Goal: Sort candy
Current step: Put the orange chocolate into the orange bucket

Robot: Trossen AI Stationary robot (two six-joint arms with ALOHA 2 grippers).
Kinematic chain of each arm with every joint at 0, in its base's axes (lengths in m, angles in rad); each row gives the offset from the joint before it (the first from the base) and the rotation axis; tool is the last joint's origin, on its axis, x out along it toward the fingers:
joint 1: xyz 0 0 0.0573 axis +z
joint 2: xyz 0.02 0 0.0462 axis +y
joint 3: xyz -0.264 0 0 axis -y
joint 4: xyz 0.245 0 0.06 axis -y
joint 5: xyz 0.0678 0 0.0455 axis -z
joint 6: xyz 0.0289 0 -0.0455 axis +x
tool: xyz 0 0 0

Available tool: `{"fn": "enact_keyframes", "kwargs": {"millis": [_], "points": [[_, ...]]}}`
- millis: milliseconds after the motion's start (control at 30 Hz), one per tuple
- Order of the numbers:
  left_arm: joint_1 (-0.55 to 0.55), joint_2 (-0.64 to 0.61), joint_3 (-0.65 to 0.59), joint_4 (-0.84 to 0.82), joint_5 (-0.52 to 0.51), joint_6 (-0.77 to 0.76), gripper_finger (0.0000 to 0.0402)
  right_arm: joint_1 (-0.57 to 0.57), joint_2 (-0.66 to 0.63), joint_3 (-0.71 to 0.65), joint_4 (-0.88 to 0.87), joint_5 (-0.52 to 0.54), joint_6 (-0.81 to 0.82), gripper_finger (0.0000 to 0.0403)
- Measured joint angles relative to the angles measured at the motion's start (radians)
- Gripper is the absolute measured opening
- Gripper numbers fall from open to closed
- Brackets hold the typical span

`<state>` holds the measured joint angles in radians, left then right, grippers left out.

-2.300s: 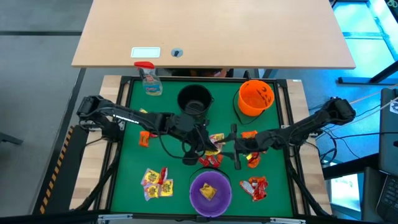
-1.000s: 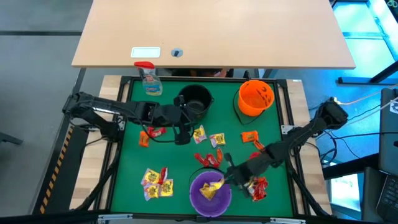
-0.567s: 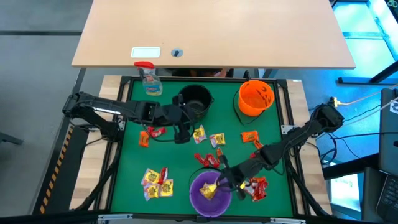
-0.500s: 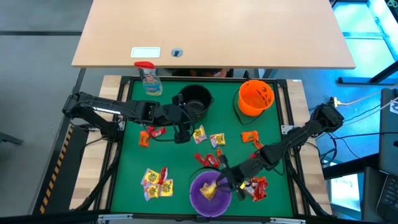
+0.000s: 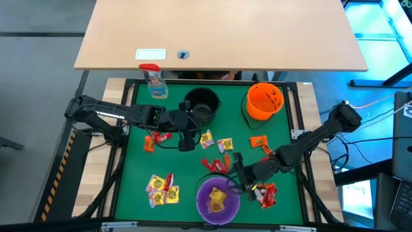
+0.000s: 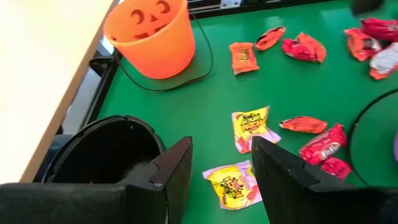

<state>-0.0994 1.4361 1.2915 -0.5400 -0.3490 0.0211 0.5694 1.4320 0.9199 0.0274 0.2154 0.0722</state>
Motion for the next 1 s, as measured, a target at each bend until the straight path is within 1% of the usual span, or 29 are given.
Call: {"fn": "enact_keyframes", "kwargs": {"millis": [100,233,367,433,500,667,867,1000], "points": [[0.000,0.000,0.000,-0.002,0.004,0.008,0.0157,0.000,-0.072,0.000,-0.143,0.034,0.036,0.0199],[0.000,0.000,0.000,-0.007,0.018,0.008,0.0157,0.000,-0.155,0.000,-0.391,0.071,0.147,0.0187],[0.000,0.000,-0.002,-0.003,0.022,0.008,0.0157,0.001,-0.201,0.000,-0.638,0.080,0.291,0.0177],[0.000,0.000,-0.018,0.019,0.022,0.008,0.0157,0.001,-0.210,-0.007,-0.722,0.087,0.356,0.0173],[0.001,0.001,-0.036,0.029,0.022,0.008,0.0157,0.000,-0.220,-0.033,-0.758,0.089,0.397,0.0171],[0.011,0.001,-0.107,0.077,0.022,0.008,0.0157,0.000,-0.258,-0.120,-0.756,0.090,0.447,0.0170],[0.028,0.001,-0.157,0.099,0.022,-0.008,0.0157,0.000,-0.347,-0.243,-0.760,0.107,0.522,0.0169],[0.037,0.001,-0.169,0.111,0.022,-0.009,0.0157,0.000,-0.396,-0.328,-0.762,0.080,0.603,0.0169]]}}
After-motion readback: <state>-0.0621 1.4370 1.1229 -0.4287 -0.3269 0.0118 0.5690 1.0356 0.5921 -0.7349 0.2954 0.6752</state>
